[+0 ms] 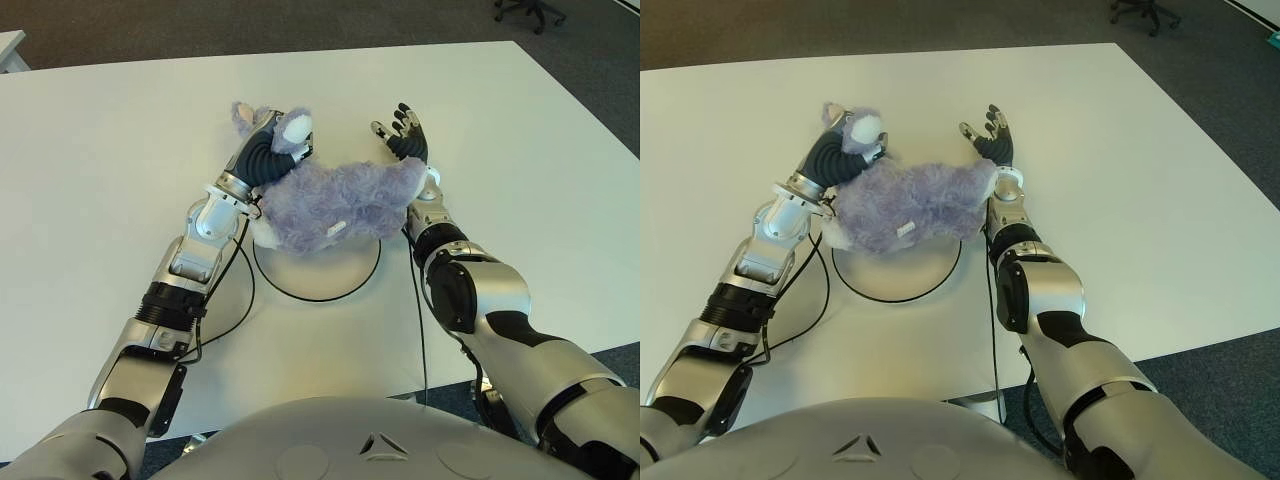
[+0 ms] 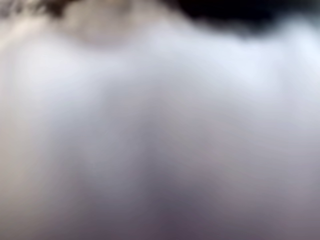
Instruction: Put the doll into the plate.
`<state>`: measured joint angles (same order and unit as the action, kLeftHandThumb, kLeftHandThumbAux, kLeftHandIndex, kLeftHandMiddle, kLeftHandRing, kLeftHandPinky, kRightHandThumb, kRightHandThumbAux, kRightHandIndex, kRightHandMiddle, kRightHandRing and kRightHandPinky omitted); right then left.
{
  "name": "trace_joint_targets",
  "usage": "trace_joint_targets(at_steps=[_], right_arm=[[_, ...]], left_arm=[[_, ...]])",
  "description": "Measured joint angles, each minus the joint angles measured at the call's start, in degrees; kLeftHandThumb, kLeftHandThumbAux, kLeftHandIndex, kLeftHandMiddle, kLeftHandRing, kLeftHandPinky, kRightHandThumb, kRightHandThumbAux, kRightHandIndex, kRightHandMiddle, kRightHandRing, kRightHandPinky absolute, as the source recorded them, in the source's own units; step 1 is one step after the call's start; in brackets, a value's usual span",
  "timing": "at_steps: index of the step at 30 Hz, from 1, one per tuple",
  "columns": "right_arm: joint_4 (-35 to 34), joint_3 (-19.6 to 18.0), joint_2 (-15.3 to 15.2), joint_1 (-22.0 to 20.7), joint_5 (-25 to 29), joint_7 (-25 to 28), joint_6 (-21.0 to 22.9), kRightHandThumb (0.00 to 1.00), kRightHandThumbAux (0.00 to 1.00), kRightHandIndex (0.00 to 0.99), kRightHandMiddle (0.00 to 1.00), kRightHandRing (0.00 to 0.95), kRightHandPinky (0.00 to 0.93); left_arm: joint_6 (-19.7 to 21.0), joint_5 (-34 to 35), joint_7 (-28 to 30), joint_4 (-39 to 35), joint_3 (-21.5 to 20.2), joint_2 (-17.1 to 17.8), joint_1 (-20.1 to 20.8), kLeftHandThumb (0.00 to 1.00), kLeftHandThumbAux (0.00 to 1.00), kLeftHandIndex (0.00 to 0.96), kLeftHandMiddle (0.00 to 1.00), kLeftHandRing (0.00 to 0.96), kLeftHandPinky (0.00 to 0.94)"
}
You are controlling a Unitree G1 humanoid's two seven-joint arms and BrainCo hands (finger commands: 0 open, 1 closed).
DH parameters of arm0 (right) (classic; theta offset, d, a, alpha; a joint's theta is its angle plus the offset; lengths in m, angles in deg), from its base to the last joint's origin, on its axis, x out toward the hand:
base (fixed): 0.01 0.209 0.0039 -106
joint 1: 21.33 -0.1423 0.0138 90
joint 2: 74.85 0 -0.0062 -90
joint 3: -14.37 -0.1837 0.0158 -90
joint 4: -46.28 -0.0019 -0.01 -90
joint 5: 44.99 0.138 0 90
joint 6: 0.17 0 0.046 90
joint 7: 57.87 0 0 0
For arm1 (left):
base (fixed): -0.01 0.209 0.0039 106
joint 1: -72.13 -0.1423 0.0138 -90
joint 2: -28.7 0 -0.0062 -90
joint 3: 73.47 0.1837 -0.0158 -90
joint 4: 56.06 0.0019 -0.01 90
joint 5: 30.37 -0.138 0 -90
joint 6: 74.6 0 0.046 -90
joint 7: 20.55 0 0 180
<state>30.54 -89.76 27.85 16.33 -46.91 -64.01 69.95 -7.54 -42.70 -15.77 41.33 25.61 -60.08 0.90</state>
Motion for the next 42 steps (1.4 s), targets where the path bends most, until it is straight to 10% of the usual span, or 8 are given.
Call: trace_joint_targets(at_steps=[5,6,8,38,39,42], right_arm=[[0.00,0.07,0.00,0.01,0.01,-0.02,0.00,0.326,0.791,0.051,0.004,0.000,0.000],[0.01,0.08,0.00,0.01,0.01,-0.02,0.00,0.326,0.792,0.052,0.004,0.000,0.000],[0.01,0.09,0.01,0.02,0.01,-0.02,0.00,0.325,0.794,0.052,0.005,0.000,0.000],[0.00,0.21,0.11,0.04,0.00,-0.16,0.00,0.354,0.793,0.058,0.009,0.000,0.000],[0.00,0.23,0.11,0.04,0.00,-0.17,0.00,0.353,0.793,0.057,0.009,0.000,0.000],[0.00,0.30,0.10,0.05,-0.02,-0.20,0.00,0.341,0.794,0.055,0.009,0.000,0.000]], left_arm=[[0.23,0.00,0.29,-0.63,-0.02,0.00,-0.29,0.780,0.601,0.673,0.795,0.814,0.804],[0.33,0.00,0.39,-0.75,-0.02,0.00,-0.37,0.743,0.667,0.498,0.782,0.798,0.791],[0.58,0.00,0.70,-1.02,-0.04,0.01,-0.52,0.728,0.688,0.442,0.763,0.778,0.763],[0.84,-3.40,0.58,-4.39,-1.55,0.06,-3.38,0.681,0.705,0.405,0.378,0.406,0.409],[0.47,-3.40,0.58,-4.20,-1.56,0.05,-3.37,0.483,0.573,0.262,0.361,0.394,0.408],[-1.10,-3.37,0.58,-3.29,-1.60,0.06,-3.35,0.412,0.532,0.209,0.352,0.389,0.411]])
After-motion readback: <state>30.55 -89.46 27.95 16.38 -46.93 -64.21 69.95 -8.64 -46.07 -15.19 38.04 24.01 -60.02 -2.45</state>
